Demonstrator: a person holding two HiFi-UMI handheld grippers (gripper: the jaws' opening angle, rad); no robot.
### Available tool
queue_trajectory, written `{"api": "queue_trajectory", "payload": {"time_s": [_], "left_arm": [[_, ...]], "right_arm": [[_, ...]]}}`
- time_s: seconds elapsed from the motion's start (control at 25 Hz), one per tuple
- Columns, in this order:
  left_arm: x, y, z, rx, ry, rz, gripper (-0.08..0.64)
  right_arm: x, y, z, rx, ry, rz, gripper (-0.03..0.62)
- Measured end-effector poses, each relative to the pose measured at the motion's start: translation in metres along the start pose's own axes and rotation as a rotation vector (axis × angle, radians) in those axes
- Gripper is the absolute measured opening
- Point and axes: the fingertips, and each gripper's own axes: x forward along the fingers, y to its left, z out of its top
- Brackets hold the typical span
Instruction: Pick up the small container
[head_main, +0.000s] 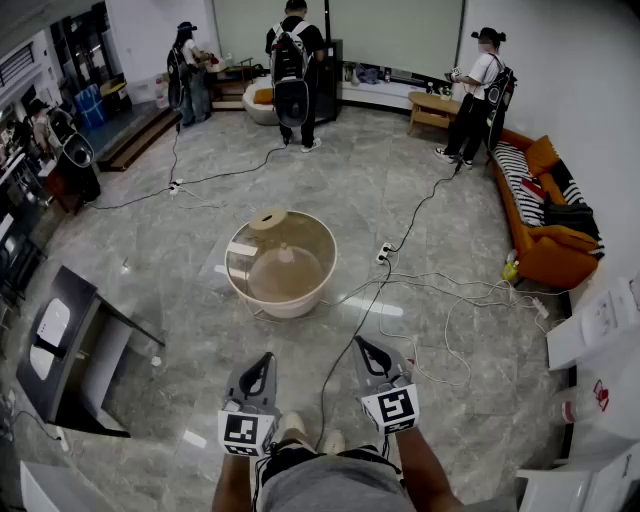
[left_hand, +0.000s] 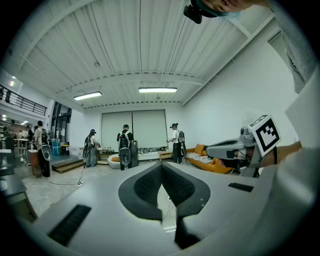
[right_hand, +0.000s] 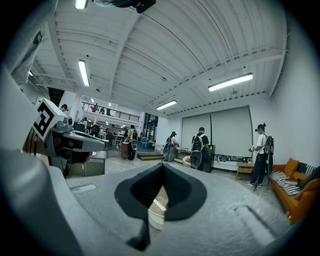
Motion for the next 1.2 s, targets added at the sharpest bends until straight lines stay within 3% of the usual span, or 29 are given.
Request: {"api": "queue_trajectory", "payload": {"time_s": [0.36,0.68,0.92,1.2], "left_arm": [[0.015,0.002,-0.007,-0.003,0.012,0.002,0.015],[0.051,0.025,-0.011,-0.023,0.025,0.022,0.015],[0.104,0.068,-0.017,-0.009,0.019,0.001,0.015],[0.182,0.154,-0.016,-0.027,0.035,-0.001,0.015]], "right_arm": [[0.011,-0.011,0.003,0.006,-0.018,-0.004,0.0],[0.054,-0.029,-0.002,0.001,-0.009,-0.003,0.0],[0.119,-0.044,-0.006,0.002,-0.004,-0.006,0.0],[0.23,-0.059,0.003,0.012,0.007,0.005,0.0]]}}
